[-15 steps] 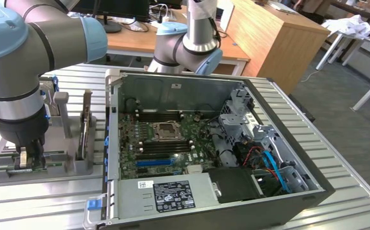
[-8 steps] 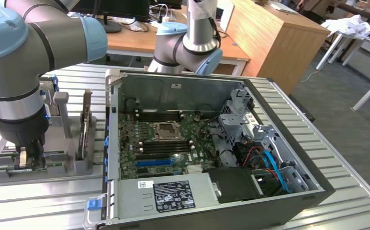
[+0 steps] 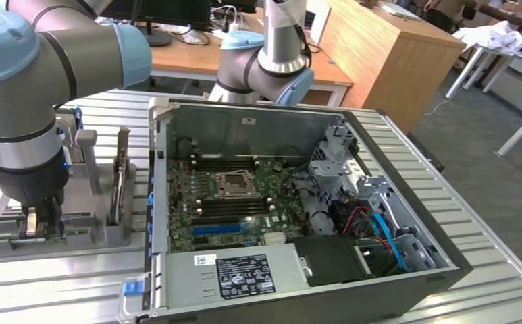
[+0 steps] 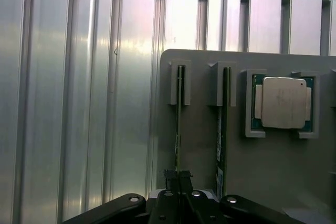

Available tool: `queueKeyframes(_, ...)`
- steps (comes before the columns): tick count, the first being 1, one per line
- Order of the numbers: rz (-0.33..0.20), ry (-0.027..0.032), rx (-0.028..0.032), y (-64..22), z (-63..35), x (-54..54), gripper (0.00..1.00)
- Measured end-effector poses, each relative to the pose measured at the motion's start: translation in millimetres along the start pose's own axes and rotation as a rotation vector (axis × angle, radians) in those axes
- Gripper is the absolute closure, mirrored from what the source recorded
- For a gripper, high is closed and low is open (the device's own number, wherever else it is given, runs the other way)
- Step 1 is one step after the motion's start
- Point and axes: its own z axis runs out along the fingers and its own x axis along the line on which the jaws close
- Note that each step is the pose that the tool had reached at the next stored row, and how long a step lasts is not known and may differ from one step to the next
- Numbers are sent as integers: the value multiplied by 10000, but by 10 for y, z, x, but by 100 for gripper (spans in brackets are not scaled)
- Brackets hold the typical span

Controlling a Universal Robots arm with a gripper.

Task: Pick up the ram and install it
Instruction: 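Pick up the ram and move it above insertion slot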

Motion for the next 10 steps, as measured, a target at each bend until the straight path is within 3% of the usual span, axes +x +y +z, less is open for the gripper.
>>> queueKeyframes(10, 32, 0, 0, 1, -17, 0, 88)
